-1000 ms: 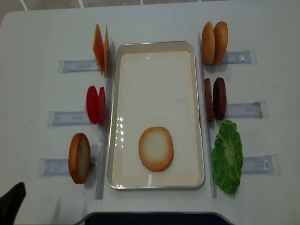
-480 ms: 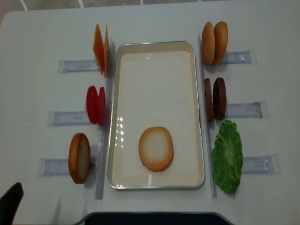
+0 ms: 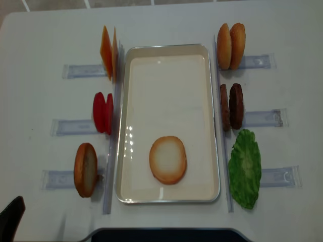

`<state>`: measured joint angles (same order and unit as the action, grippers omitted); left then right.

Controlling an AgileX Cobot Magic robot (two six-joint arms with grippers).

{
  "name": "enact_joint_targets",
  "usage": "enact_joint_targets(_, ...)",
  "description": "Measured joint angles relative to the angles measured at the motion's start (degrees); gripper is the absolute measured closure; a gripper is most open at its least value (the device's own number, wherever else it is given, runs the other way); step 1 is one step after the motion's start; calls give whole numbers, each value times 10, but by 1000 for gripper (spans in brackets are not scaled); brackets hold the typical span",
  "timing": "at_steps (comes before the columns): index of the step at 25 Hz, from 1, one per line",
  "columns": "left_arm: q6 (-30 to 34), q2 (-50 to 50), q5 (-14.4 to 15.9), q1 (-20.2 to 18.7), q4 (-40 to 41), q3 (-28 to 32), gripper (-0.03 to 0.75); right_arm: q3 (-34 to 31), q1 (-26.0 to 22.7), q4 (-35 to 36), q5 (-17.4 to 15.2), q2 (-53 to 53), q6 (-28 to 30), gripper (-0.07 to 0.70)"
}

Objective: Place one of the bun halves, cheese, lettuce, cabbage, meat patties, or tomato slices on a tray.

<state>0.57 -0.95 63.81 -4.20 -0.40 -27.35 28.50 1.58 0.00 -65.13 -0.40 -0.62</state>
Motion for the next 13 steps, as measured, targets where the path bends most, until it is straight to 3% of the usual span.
enact_joint_targets(13,0,0,0,0,0,0,118,0,0,0,0,0,0,95)
